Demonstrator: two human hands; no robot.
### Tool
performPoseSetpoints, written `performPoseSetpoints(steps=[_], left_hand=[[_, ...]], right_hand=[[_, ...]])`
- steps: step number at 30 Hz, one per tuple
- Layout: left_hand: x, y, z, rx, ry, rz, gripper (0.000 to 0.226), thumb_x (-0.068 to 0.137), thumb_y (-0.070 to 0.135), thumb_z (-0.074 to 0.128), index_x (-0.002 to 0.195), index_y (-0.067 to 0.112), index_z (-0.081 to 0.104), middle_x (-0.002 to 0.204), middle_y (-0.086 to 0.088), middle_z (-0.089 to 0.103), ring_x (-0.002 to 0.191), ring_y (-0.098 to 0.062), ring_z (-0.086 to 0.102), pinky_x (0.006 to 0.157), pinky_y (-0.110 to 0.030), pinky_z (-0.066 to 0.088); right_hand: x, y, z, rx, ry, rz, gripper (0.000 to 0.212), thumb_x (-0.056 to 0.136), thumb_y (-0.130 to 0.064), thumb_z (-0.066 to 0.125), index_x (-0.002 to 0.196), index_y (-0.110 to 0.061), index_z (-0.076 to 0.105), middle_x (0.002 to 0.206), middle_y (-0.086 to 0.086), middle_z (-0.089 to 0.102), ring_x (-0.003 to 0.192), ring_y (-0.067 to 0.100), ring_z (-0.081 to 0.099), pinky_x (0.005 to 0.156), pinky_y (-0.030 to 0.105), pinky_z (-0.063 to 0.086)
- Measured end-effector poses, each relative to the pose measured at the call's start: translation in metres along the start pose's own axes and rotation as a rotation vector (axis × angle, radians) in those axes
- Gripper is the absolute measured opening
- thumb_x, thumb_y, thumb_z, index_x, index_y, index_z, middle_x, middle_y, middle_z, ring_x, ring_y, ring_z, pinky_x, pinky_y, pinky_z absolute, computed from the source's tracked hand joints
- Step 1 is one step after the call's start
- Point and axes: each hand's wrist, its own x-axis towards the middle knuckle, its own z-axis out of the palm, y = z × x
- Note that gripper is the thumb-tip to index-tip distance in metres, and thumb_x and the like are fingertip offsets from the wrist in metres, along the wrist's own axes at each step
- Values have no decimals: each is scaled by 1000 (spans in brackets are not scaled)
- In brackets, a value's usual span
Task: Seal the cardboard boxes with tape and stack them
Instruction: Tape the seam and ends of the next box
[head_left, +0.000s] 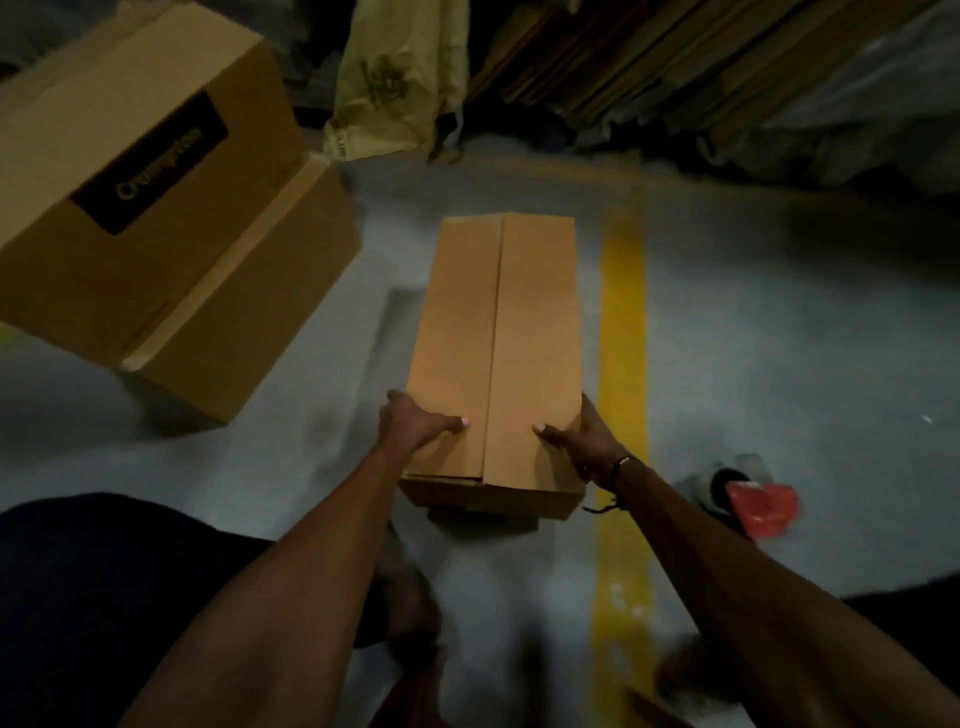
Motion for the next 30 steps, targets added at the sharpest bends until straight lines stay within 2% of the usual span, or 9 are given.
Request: performPoseSetpoints(steps=[4,8,11,14,17,20,24,27,30], left_hand=[[-45,32,52,47,-66,82,127,60,44,99,154,0,25,154,-21,41,141,-39,43,110,-48,47],[-73,63,83,117,-96,159,120,60,46,99,149,2,32,152,-23,40,136,-39,46,105,-47,50],[-81,85,101,160,-73,234,116,63,47,97,150,3,35,154,-24,31,135,-40,45,106,-42,45],[-65,107,114,198,-29,331,112,62,47,97,149,7,39,148,-20,39,134,-38,46,108,-46,45],[-31,124,125,229,-42,386,124,57,45,99,154,21,27,151,-14,45,139,-39,42,111,-57,41],[0,135,132,289,-96,440,125,59,39,99,156,28,21,152,-12,46,140,-40,39,114,-56,36],[32,133,135,398,-125,481,117,65,35,96,156,25,24,154,-13,42,141,-40,36,115,-54,35],[36,109,142,380,-44,518,102,73,34,92,155,20,34,157,-15,36,142,-40,35,114,-53,38],[3,83,161,164,226,491,77,84,31,84,149,24,43,162,-20,20,146,-42,25,114,-56,37]], right_hand=[[-47,24,-71,47,114,25,95,75,-28,90,152,-24,34,139,6,57,122,27,56,100,47,52],[-78,39,-117,96,198,43,101,70,-37,91,152,-27,34,140,5,56,124,31,56,103,59,50],[-86,49,-136,141,268,35,105,63,-47,91,150,-27,36,139,6,58,123,32,57,102,60,50],[-74,61,-139,174,358,1,104,68,-47,90,152,-23,33,144,5,55,126,30,55,106,57,48],[-52,67,-127,226,477,13,111,66,-54,88,155,-24,28,150,6,50,133,32,51,109,58,45],[-37,68,-107,252,589,4,97,80,-39,85,157,-22,28,151,6,50,136,30,49,114,52,41],[-19,86,-82,266,649,27,93,83,-39,82,157,-23,29,153,3,48,138,27,46,115,50,40],[-12,99,-70,283,643,46,96,80,-43,84,157,-24,30,153,1,48,138,25,46,115,50,41],[-8,98,-79,286,621,59,115,68,-64,85,158,-26,24,156,3,44,141,27,44,115,51,40]])
